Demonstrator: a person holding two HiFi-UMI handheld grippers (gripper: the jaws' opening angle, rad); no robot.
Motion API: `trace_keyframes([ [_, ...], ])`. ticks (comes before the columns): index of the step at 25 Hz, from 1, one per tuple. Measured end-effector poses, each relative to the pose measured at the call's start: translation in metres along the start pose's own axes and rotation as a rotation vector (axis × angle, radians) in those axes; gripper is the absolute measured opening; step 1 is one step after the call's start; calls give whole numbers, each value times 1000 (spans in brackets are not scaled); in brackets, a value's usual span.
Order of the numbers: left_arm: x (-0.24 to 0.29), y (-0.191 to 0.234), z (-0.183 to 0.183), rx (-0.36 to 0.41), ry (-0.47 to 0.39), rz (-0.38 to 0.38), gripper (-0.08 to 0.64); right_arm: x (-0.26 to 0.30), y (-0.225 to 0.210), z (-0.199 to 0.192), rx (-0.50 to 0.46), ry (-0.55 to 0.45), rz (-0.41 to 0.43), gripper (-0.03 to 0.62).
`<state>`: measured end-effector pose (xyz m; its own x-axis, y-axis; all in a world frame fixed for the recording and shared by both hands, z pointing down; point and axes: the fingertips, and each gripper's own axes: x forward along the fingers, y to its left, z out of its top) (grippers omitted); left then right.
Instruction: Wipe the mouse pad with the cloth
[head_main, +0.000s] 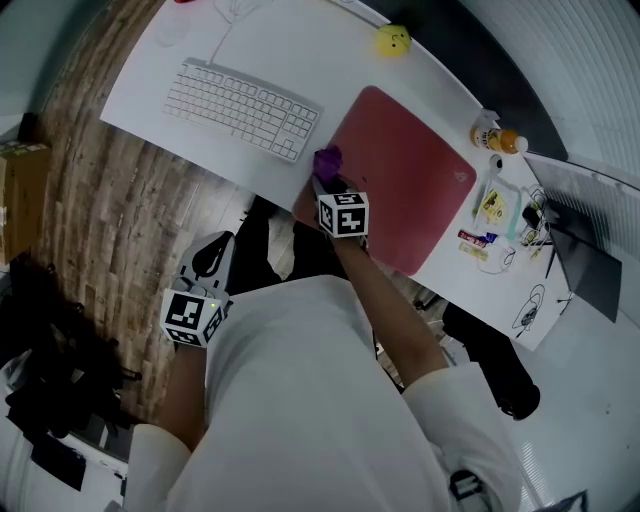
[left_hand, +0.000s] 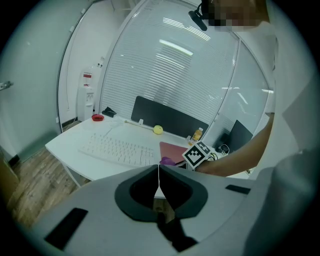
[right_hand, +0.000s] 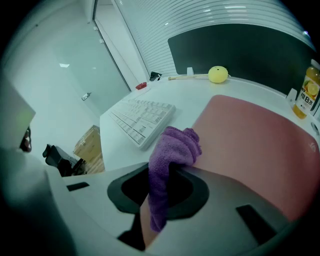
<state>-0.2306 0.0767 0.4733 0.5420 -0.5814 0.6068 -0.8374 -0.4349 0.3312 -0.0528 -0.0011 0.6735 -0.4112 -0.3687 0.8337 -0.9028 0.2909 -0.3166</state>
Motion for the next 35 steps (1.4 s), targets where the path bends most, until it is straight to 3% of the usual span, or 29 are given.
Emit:
trace_keyframes([
  [4,4,-8,5,8,-1,2,21,-2,10,12,52,-34,73,84],
  [10,16,-32,15,33,2,-18,21,-13,11,37,52,-112,145,84],
  [17,32,-55,13,56,37,-27,21,-7,-42,30,-57,-78,41,84],
  [35,70,-118,14,129,88,-93,21,-47,-126,-10,20,-102,-51,84],
])
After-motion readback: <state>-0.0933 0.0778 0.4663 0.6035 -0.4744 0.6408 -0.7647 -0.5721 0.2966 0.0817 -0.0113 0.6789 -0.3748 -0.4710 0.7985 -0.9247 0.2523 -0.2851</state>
